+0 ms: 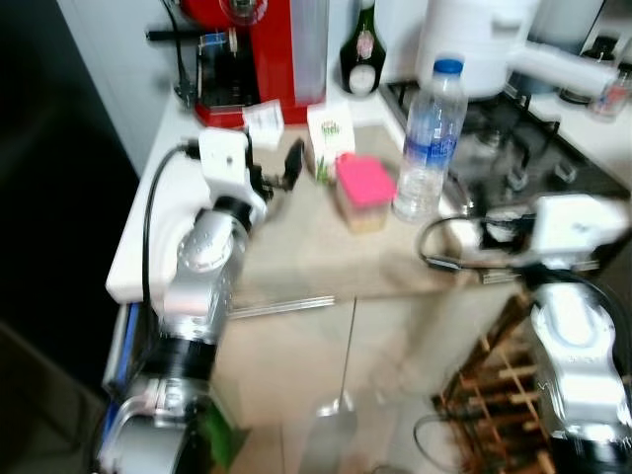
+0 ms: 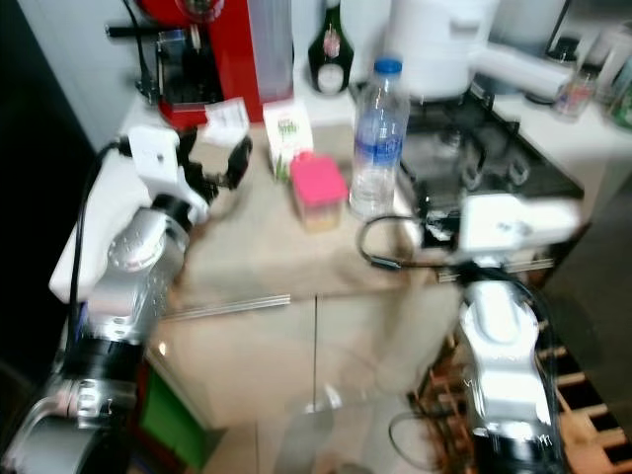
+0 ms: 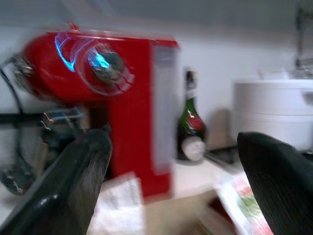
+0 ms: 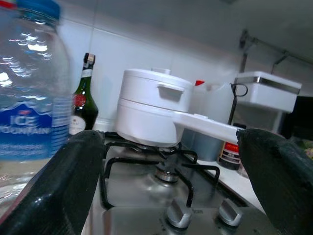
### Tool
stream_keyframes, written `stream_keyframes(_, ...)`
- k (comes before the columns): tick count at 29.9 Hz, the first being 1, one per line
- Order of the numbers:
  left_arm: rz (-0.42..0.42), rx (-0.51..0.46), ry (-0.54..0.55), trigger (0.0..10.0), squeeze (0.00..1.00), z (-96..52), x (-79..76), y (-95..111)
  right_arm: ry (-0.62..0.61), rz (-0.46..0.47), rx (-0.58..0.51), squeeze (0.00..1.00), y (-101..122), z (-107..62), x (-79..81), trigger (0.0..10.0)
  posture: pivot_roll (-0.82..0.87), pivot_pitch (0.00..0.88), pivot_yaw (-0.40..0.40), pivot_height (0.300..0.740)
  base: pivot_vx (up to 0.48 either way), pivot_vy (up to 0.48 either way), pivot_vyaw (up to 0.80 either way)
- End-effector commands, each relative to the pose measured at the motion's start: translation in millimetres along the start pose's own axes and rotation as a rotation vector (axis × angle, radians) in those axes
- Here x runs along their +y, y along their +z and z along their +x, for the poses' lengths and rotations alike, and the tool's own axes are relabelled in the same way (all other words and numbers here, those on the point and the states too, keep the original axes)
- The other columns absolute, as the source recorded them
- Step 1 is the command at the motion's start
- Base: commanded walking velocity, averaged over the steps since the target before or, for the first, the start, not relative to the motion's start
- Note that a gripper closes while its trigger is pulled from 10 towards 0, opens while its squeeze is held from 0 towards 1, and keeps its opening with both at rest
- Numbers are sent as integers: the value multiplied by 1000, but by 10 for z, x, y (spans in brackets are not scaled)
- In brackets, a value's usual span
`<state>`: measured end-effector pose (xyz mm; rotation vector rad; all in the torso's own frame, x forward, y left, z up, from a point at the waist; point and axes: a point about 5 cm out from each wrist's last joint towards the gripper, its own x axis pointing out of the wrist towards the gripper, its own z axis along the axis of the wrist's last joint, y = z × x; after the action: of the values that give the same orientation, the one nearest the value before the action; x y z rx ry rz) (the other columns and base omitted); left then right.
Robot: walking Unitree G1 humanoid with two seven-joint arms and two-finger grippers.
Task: Restocking fridge
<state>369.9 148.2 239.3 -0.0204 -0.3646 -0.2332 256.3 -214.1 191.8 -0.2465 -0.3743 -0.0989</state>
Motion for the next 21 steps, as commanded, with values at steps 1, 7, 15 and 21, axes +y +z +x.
stream_keyframes(1,-43,28,49,10000,0,102,274,31,-9,-17,80,0,-102,-193,2,10000,-228,0,83,740,0,0,0)
stream_keyframes(7,-100,-69,-66,10000,0,466,428,530,-99,-25,199,0,-133,-557,-110,10000,-284,0,120,740,0,0,0)
stream_keyframes(15,-32,64,-134,10000,0,574,315,332,-80,-35,280,0,36,-937,-124,10000,-395,85,125,740,0,0,0)
stream_keyframes(21,-196,101,-200,10000,0,550,285,229,-40,-34,320,0,196,-1124,-95,10000,-449,165,106,740,0,0,0)
